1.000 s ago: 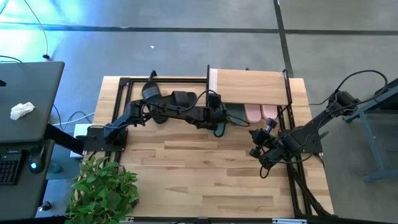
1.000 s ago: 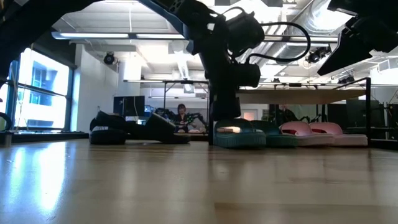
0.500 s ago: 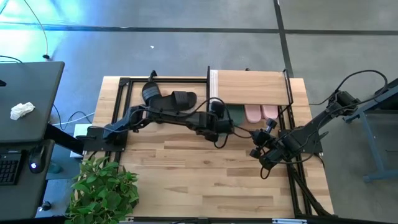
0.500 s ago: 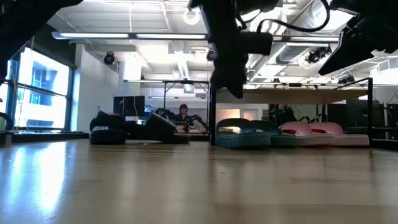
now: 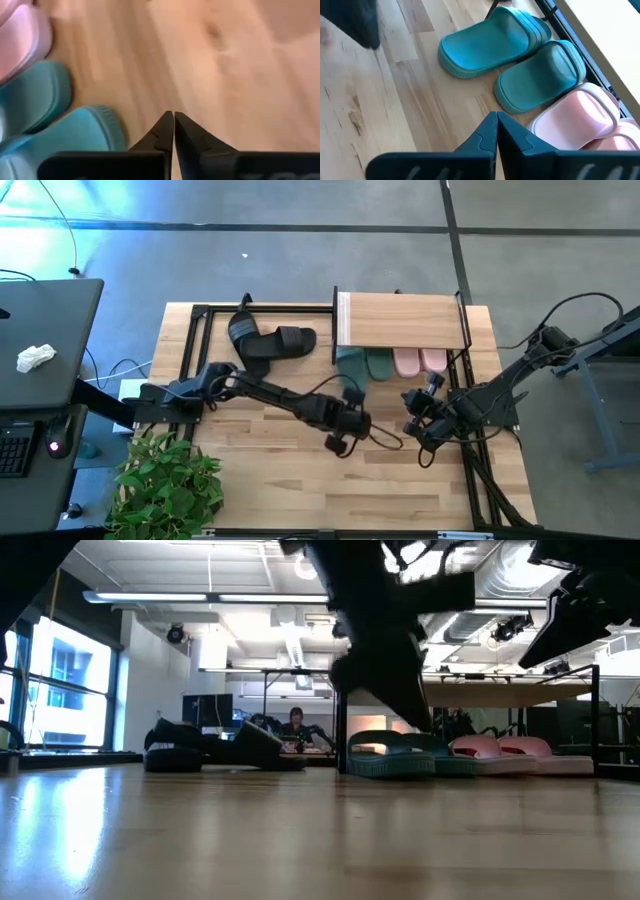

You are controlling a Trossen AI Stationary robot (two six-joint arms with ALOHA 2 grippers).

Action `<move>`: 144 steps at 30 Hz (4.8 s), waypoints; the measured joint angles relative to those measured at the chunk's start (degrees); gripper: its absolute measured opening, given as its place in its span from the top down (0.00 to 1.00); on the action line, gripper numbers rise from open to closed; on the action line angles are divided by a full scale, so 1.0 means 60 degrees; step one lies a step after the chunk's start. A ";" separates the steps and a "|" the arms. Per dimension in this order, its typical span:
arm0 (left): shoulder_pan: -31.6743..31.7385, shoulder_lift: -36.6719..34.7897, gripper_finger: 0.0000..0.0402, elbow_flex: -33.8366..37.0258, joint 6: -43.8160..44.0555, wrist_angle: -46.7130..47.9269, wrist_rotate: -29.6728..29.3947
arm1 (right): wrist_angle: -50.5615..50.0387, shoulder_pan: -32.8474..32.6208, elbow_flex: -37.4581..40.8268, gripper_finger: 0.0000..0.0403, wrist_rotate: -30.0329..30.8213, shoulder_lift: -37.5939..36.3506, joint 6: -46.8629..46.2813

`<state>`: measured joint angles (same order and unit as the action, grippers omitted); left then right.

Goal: Pick and place slides into the shelf
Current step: Put the right green slides under the shelf, then adjust the right green slides

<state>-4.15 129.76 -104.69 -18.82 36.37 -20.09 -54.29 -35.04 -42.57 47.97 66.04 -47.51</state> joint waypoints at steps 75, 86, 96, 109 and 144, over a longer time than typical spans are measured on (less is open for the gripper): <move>0.1582 0.0286 0.99 0.1608 0.0440 -0.1884 -0.0695 | 0.2518 0.0531 0.1309 1.00 -0.1408 0.0000 0.1375; 0.1713 0.0305 1.00 0.1604 0.0435 -0.1894 -0.1087 | 0.7337 0.1984 0.3399 1.00 -0.3389 -0.0007 0.4182; 0.1958 0.0312 1.00 0.1604 0.0458 -0.2082 -0.1231 | 0.8074 0.3044 0.4250 1.00 -0.2534 -0.0004 0.4446; 0.1923 0.0312 0.99 0.1604 0.0440 -0.2209 -0.1035 | 0.8754 0.4838 0.4306 1.00 -0.3323 0.0000 0.5911; 0.0359 -0.1480 1.00 0.1524 0.0083 -0.0090 -0.1693 | 1.1116 0.6903 0.4284 1.00 -0.4820 0.1941 0.7632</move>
<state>-2.00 120.88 -95.55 -18.33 35.83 -30.25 12.41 6.38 -16.86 19.05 77.69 -1.72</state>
